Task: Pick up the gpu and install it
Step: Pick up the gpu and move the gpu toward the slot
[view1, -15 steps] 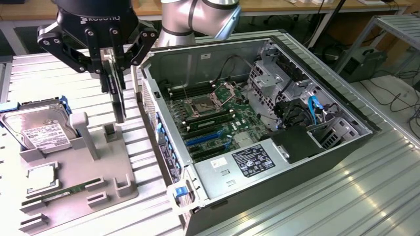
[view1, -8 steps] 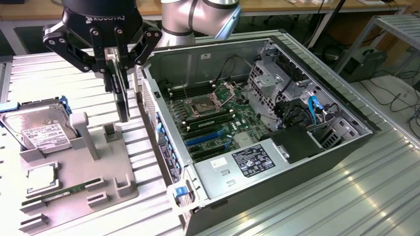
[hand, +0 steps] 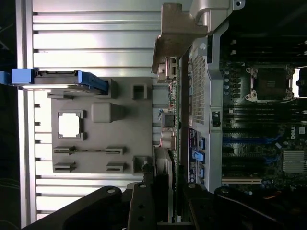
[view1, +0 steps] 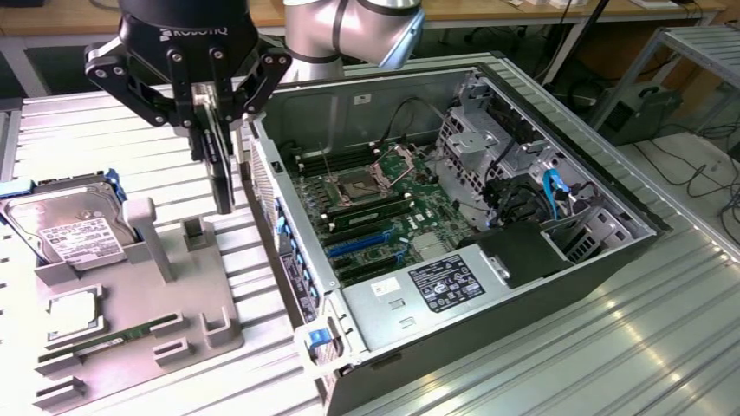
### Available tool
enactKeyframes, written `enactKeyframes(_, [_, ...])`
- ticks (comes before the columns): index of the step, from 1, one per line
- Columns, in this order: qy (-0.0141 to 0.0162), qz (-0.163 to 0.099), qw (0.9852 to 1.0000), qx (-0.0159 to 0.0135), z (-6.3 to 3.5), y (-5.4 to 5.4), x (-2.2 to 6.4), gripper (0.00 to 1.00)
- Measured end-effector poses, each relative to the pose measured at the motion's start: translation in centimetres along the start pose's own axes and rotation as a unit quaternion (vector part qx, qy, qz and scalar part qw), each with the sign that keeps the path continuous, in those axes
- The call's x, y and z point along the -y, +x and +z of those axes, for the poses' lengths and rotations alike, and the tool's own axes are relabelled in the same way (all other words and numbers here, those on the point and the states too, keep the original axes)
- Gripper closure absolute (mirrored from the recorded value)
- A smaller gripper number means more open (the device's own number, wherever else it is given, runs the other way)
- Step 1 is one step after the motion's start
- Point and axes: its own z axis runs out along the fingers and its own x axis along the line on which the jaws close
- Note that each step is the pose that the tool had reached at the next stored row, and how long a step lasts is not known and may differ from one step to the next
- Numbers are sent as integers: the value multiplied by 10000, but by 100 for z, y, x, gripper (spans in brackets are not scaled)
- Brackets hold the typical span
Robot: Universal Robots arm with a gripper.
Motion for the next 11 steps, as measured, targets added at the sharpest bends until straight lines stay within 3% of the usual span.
enactKeyframes(11, [0, 0, 10000, 0, -1, -70, 0, 73])
